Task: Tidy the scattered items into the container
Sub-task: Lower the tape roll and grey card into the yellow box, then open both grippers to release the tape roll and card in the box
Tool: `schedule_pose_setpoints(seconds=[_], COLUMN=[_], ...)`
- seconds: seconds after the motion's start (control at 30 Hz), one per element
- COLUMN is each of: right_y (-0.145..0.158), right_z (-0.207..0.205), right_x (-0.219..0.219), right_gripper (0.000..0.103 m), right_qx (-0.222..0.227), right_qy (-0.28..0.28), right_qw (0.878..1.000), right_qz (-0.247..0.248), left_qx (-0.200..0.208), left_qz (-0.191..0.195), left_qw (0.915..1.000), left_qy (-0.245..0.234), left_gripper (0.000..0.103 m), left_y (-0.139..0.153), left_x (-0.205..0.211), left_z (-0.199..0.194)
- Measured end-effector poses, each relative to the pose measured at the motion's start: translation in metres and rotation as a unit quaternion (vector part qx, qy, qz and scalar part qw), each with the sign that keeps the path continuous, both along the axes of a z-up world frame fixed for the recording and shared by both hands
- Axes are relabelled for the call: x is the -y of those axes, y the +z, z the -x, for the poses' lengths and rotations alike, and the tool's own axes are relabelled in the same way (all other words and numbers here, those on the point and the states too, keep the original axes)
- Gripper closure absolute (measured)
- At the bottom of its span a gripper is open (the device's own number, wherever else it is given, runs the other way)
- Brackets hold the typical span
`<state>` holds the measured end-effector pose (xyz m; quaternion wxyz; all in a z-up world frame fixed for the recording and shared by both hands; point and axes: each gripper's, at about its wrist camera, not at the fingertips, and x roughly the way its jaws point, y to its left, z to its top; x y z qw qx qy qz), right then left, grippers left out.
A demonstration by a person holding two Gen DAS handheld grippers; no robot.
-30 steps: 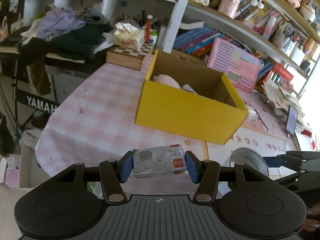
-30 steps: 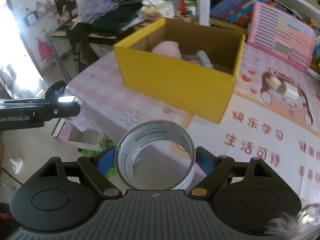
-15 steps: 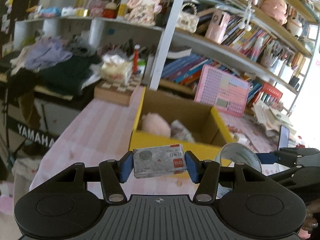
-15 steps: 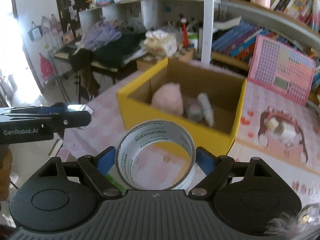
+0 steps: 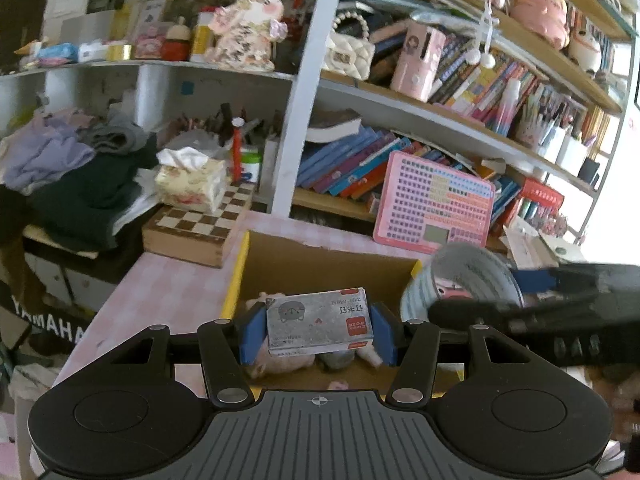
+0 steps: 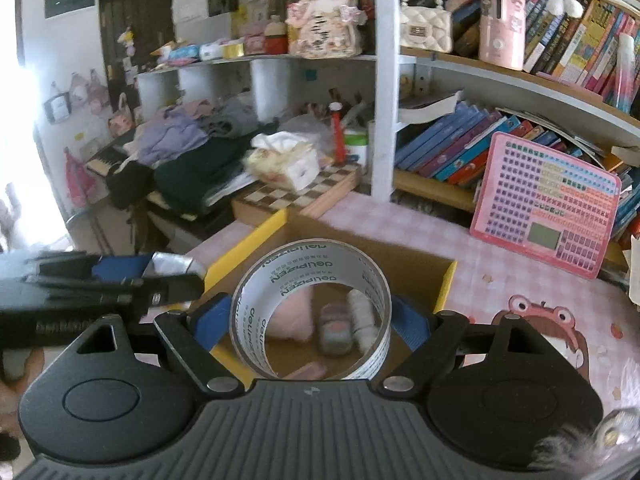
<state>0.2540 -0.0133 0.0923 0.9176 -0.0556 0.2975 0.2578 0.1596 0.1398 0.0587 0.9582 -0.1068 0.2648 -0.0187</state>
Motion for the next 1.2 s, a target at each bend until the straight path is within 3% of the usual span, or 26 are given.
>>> schedule_pose_setpoints(seconds=[0.33,0.57,0.67,1.07,1.2], right_y=[-0.018,-0.066,-0.085,-0.107,-0.108], right_z=[-0.094,-0.153,-0.167,-0.208,-0.208], right_x=[-0.003,-0.026,-0.039,-0.049,-0.056], right_gripper=[0.018,0.018,0.018,0.018,0.018], right_qx=[-0.054,-0.189,-0.220,-0.252,-0.240], right_qy=[-0.009,0.000,0.003,-0.006,0.007], right_qw=[0.997,0.981,0.975,0.967,0.970], right_qz=[-0.048,-0.053,-0.032,-0.031,-0.023], left_qx=[-0.055,-0.107,-0.121,-0.147,-0.155], left_qz=[-0.041,-0.051,-0.055,-0.061,-0.068], left_qw=[0.9974,0.9921,0.9904,0.9864,0.9846], left_qy=[-0.023,-0.040,-0.038,-0.043,-0.044], left_gripper=[0.049,0.049,0.049,0.049,0.048], left_y=[-0.030,-0.058,-0.065,-0.079,-0.083], left_x=[0.023,0.041,0.044,0.058,0.060], left_z=[-0.059,-0.083,-0.090,-0.105,-0.108])
